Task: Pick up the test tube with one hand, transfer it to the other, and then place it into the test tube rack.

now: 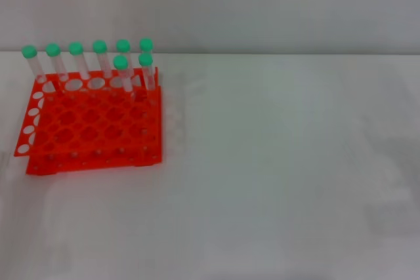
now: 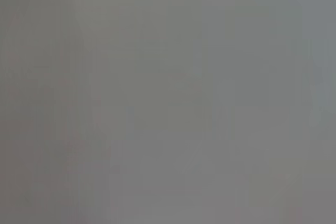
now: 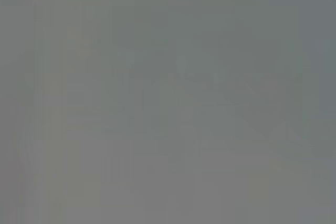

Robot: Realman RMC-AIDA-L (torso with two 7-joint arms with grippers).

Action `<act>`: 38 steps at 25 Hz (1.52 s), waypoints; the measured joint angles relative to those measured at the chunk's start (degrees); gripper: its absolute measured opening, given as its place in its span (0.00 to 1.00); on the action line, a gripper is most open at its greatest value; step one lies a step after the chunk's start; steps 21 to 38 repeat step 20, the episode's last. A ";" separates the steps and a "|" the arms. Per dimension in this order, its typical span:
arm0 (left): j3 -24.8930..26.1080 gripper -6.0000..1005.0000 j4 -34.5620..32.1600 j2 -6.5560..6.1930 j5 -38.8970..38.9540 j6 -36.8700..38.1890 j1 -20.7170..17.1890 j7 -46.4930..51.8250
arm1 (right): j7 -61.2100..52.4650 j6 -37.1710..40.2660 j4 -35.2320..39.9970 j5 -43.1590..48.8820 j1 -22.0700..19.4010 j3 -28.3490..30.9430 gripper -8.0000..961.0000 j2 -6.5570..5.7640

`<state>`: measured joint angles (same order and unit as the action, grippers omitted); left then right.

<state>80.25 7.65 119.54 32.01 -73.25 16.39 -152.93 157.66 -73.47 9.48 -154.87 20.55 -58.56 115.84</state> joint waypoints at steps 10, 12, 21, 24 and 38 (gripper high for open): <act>0.00 0.82 -0.08 0.02 1.82 -3.44 -0.33 0.00 | -0.45 -0.26 -0.42 0.01 0.16 3.41 0.91 -0.01; 0.00 0.82 -0.08 0.09 1.82 -3.70 -0.51 0.00 | -0.45 -0.32 -0.46 0.01 0.08 3.47 0.91 0.00; -0.01 0.81 -0.53 0.27 1.83 -6.81 -2.55 0.14 | -0.52 -1.00 -1.56 0.01 -0.41 3.54 0.91 0.09; -0.01 0.81 -0.53 0.27 1.83 -6.81 -2.55 0.14 | -0.52 -1.00 -1.56 0.01 -0.41 3.54 0.91 0.09; -0.01 0.81 -0.53 0.27 1.83 -6.81 -2.55 0.14 | -0.52 -1.00 -1.56 0.01 -0.41 3.54 0.91 0.09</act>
